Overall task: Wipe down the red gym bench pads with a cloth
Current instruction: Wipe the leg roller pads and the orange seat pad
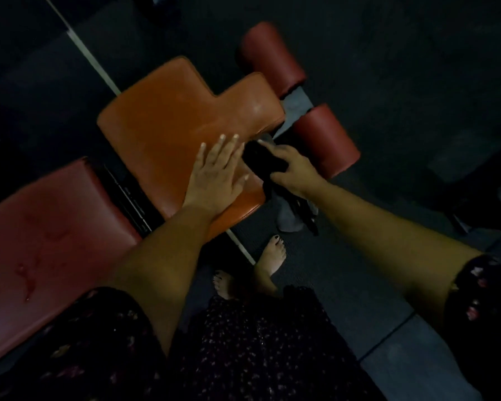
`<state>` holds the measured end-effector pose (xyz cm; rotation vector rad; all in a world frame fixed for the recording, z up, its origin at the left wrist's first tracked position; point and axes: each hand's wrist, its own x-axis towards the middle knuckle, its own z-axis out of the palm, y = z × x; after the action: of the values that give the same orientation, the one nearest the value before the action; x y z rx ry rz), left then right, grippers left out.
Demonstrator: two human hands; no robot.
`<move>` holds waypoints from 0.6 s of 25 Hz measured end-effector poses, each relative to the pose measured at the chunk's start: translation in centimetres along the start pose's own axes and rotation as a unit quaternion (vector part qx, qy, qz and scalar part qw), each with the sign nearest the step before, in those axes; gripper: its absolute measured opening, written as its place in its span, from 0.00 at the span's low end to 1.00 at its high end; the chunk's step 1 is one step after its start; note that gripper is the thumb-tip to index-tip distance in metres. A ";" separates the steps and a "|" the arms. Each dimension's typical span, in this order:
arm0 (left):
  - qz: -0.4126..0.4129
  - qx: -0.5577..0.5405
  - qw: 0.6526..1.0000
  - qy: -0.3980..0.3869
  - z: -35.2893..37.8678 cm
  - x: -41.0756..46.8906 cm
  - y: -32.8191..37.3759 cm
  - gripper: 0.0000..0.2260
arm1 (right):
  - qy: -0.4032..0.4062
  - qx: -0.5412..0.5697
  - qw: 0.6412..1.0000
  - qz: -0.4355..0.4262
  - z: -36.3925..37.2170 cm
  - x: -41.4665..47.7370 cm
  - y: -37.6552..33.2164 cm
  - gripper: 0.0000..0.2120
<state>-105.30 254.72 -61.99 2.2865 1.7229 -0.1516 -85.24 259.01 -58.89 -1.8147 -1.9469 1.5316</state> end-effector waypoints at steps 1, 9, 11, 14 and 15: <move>0.006 0.005 1.000 0.003 0.3 0.1 -0.3 0.29 | -0.038 -0.037 0.999 -0.011 -0.7 -0.4 0.9 0.35; 0.001 -0.012 0.999 0.030 0.9 0.1 -0.3 0.29 | -0.046 0.039 0.998 0.033 -4.3 0.4 0.0 0.33; 0.005 -0.009 0.999 0.053 1.1 -0.1 -0.3 0.29 | -0.053 0.027 0.998 0.026 -1.8 0.9 -0.2 0.34; 0.009 -0.025 0.998 0.058 1.1 0.2 -0.5 0.29 | -0.047 0.023 0.997 0.048 0.4 -1.7 2.8 0.37; 0.005 -0.027 0.998 0.055 1.1 0.2 -0.5 0.29 | -0.044 0.029 0.997 0.062 0.7 -2.9 3.9 0.37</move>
<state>-105.65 254.71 -63.15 2.3047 1.7446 0.0223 -82.05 255.56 -60.25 -1.9069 -1.8355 1.7151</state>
